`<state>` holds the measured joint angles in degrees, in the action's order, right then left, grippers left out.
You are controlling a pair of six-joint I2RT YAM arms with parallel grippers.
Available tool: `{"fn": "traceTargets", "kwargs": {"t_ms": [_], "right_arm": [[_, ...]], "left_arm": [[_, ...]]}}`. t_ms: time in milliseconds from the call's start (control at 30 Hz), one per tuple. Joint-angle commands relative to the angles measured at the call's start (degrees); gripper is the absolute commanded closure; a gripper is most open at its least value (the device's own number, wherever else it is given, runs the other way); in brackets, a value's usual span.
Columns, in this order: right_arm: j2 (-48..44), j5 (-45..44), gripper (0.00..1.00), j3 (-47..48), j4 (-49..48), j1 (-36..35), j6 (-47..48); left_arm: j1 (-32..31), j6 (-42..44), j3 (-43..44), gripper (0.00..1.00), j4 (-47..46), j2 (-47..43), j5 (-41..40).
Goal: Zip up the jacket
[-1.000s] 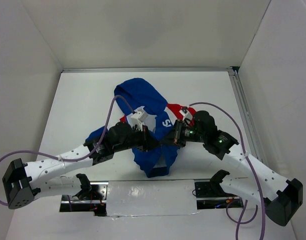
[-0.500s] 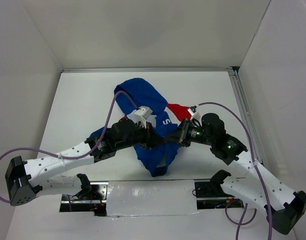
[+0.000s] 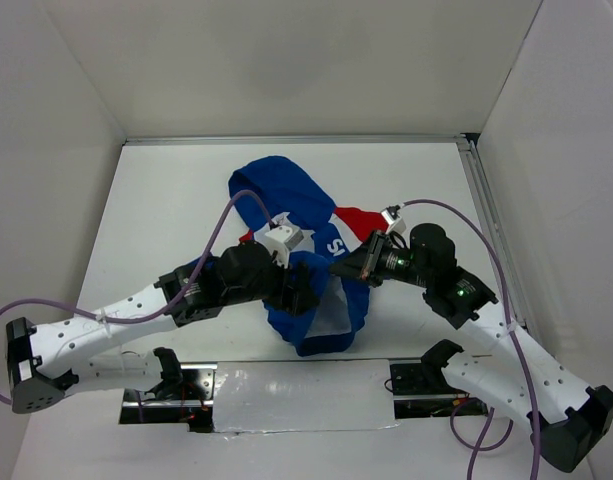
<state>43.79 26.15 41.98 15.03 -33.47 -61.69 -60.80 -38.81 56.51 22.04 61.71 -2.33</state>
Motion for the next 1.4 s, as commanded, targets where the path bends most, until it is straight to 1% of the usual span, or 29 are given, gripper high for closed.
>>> {"fn": "traceTargets", "kwargs": {"t_ms": [0,67,167,300,400,533,633,667,800,867,967,1100,1133,1167,1367], "right_arm": [[-0.9,1.6,1.00,0.5,-2.8,0.4,0.4],[0.0,2.6,1.00,0.1,-2.8,0.8,-0.7],[1.6,6.7,1.00,0.6,-3.4,1.4,-2.2],[2.9,7.0,1.00,1.4,-3.0,1.6,-3.3],[3.1,8.1,1.00,0.8,-4.4,1.6,-4.9],[3.0,9.0,1.00,0.5,-4.6,1.7,-6.1],[2.8,10.1,1.00,-0.1,-5.4,2.1,-6.8],[2.8,10.0,1.00,-0.1,-5.3,2.3,-6.9],[3.4,10.8,1.00,-0.7,-5.6,2.7,-7.2],[4.0,10.9,1.00,-0.7,-5.6,2.5,-7.4],[4.7,12.0,1.00,-0.8,-6.9,2.8,-7.8],[5.4,13.4,1.00,-0.9,-7.4,3.1,-8.4],[5.5,13.8,1.00,-0.9,-7.6,3.4,-8.4],[5.7,14.0,1.00,-0.8,-7.7,3.5,-8.5],[5.4,13.8,1.00,-0.5,-7.8,5.3,-8.7]], "left_arm": [[-0.2,1.6,1.6,0.22,1.1,-1.7,-0.7],[-0.5,2.2,1.0,0.21,-0.4,-1.9,-0.8],[-1.5,3.9,1.5,0.19,-2.2,-0.8,-2.8],[-2.2,6.6,3.6,0.18,-3.3,2.5,-3.9],[-2.5,7.7,3.8,0.19,-5.9,3.4,-5.3],[-2.5,9.9,3.5,0.23,-8.7,5.1,-7.1],[-2.7,10.0,3.2,0.33,-10.1,5.8,-10.2],[-2.8,9.7,3.2,0.35,-10.6,5.8,-11.8],[-3.2,12.3,1.2,0.37,-15.0,4.3,-11.8],[-3.3,12.6,0.8,0.42,-15.4,3.7,-12.3],[-3.3,14.0,0.6,0.46,-16.4,3.5,-12.8],[-3.4,15.9,1.1,0.67,-17.1,4.4,-13.8],[-3.5,16.4,1.0,0.87,-17.3,4.6,-14.2],[-3.5,16.8,1.1,1.00,-17.2,4.8,-14.5],[-4.2,18.8,0.0,1.00,-16.9,4.9,-14.5]]}}
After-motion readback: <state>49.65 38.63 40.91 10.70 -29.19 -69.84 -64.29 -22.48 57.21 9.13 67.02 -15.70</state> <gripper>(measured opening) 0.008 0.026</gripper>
